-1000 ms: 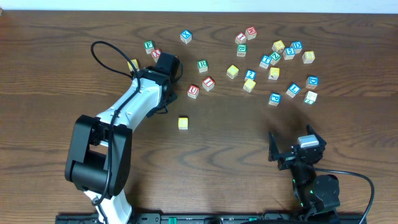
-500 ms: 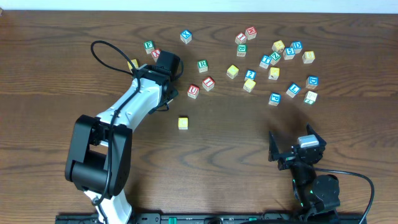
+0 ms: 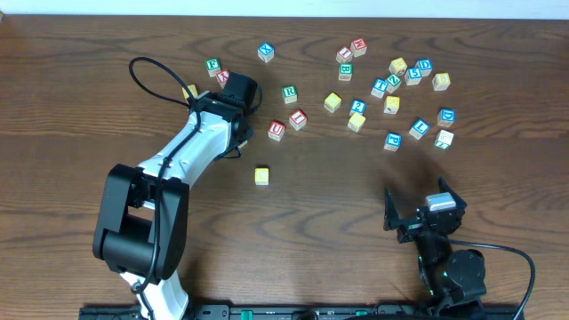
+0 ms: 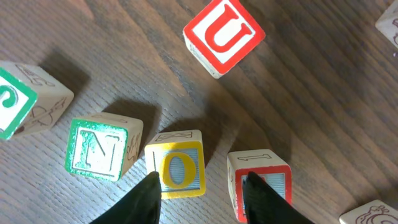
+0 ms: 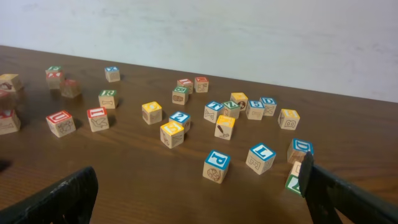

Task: Spell out CORL
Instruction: 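Lower the left gripper and grasp the yellow O block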

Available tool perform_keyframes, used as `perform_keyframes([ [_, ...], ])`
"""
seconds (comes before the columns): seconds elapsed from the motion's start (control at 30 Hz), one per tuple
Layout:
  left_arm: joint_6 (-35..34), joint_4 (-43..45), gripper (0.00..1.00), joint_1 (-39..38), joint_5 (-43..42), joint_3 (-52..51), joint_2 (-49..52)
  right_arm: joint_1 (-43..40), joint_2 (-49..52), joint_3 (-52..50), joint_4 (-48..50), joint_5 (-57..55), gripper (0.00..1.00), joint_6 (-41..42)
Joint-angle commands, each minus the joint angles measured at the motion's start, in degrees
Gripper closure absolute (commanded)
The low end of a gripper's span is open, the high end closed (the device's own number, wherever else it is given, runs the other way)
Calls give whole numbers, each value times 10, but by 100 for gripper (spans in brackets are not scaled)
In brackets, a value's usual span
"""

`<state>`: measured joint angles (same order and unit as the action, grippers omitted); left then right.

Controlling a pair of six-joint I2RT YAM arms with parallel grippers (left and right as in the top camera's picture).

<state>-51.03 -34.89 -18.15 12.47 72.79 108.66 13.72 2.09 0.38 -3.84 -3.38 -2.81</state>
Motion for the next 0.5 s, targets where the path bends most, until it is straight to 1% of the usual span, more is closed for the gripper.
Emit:
perform_keyframes([
  [0.0,-1,-6,59,1,20,2,4,-3,-3,-1,-2,-1,1,-7],
  [0.47,-1,-23,58,2,33,2,4,-3,-3,-1,-2,-1,1,-7],
])
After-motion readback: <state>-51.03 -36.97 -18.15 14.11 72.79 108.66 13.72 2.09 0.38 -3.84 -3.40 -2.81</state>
